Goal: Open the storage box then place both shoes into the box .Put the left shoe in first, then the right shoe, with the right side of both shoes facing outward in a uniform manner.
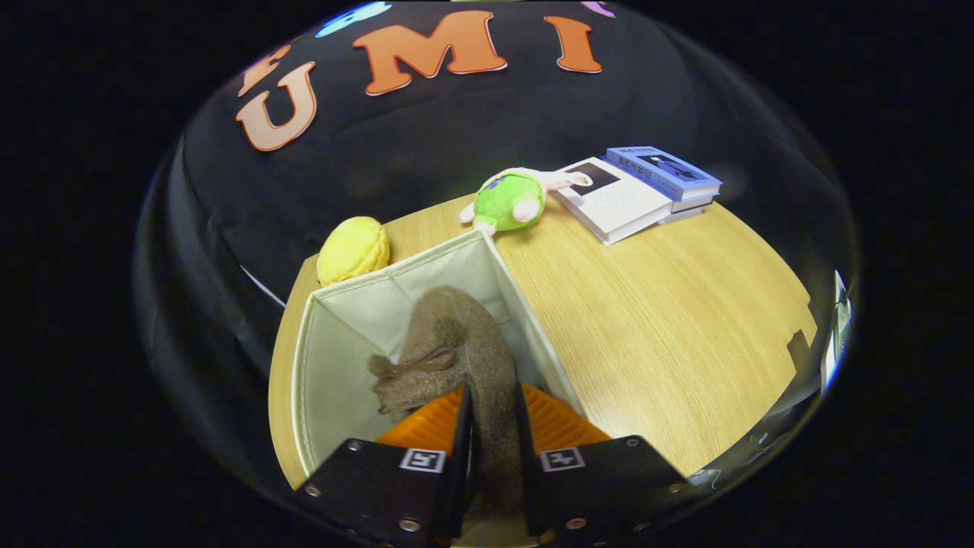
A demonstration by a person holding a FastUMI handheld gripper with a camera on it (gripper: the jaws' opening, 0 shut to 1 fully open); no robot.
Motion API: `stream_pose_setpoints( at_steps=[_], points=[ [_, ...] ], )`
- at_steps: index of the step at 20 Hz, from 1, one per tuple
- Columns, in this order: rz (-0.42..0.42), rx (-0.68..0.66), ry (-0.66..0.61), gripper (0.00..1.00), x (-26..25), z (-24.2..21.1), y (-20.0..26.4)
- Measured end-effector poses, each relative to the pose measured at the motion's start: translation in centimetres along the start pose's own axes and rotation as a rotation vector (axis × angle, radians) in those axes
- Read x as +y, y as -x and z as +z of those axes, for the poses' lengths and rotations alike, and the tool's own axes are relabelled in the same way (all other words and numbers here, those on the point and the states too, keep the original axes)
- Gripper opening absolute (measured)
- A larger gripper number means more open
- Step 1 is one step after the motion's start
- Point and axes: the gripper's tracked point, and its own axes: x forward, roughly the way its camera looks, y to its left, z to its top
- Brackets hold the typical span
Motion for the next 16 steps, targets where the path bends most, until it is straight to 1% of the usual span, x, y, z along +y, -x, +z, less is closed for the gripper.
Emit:
stream_pose_setpoints(
  at_steps=[1,2,3,4,7,10,16],
  points=[
    [0.008,-0.001,0.008,0.57,0.7,0.2,0.4],
    [0.011,-0.006,0.027,0.68,1.2,0.4,0.7],
    [0.02,-0.013,0.049,0.9,1.8,0.7,0.9],
    [0.023,-0.022,0.07,0.97,1.9,0.9,1.1],
    [0.045,-0.049,0.103,0.98,1.8,1.7,2.1],
    [0.073,-0.081,0.09,0.98,0.7,3.3,3.2],
    [0.095,-0.168,0.087,0.98,-4.4,8.7,6.0]
  ],
)
